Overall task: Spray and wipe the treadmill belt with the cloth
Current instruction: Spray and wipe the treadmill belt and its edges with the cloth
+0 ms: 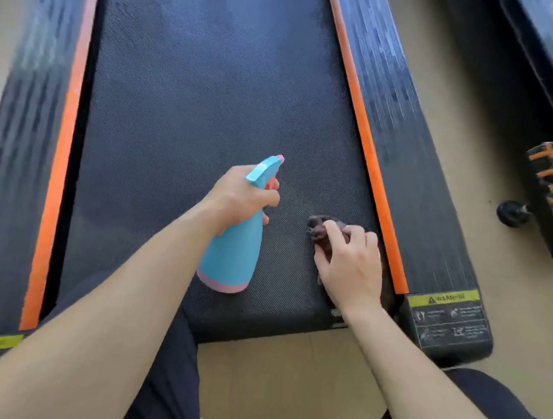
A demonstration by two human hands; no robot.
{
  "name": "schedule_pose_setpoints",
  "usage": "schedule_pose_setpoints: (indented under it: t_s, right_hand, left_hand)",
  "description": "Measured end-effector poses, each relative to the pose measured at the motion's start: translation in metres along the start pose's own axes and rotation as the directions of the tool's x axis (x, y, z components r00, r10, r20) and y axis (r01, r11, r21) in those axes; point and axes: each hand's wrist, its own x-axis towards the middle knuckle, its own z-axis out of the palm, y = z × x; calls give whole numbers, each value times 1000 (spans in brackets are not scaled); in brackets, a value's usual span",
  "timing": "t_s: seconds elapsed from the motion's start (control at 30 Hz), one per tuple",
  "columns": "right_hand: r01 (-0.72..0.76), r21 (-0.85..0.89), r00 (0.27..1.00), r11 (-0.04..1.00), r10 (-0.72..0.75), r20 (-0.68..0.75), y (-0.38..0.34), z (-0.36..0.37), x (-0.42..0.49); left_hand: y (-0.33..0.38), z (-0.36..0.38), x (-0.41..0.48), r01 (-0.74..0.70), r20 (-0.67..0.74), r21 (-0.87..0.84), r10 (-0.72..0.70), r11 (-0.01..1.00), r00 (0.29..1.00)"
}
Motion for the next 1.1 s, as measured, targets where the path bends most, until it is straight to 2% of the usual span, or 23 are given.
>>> schedule_pose_setpoints:
  t_s: [0.2,0.33,0.5,0.57,0.73,0.87,0.97,1.1]
  right_hand:
    - [19,-32,1000,999,-19,2,-3,-1,-23]
    - [16,-13,1000,1000,-16,1,-4,2,-21]
    - [36,32,999,999,-36,1,-1,1,-18]
    - [43,55,999,998,-44,9,0,-1,-19]
    - [68,50,997,996,-70,30,4,3,-18]
    - [34,27,999,999,-34,16,0,11,-21]
    - [24,25,998,999,-22,-54,-7,10,-22]
    - [42,21,985,999,-38,-167,-15,4,-25]
  left_hand:
    - [-9,13,-8,-32,-103,80,40,996,994]
    - [-17,14,-13,-59,-147,19,61,998,987]
    - [-28,1,-28,-154,-53,44,156,987,986]
    - [-32,0,-33,-190,-28,-16,189,982,981]
    - [-29,-4,-46,-118,-79,-222,103,968,992]
    - [-47,4,-76,-49,-21,-272,45,961,999]
    - [-68,11,-94,36,9,-325,-35,945,999]
    - [-84,18,-105,123,22,-307,-122,944,992]
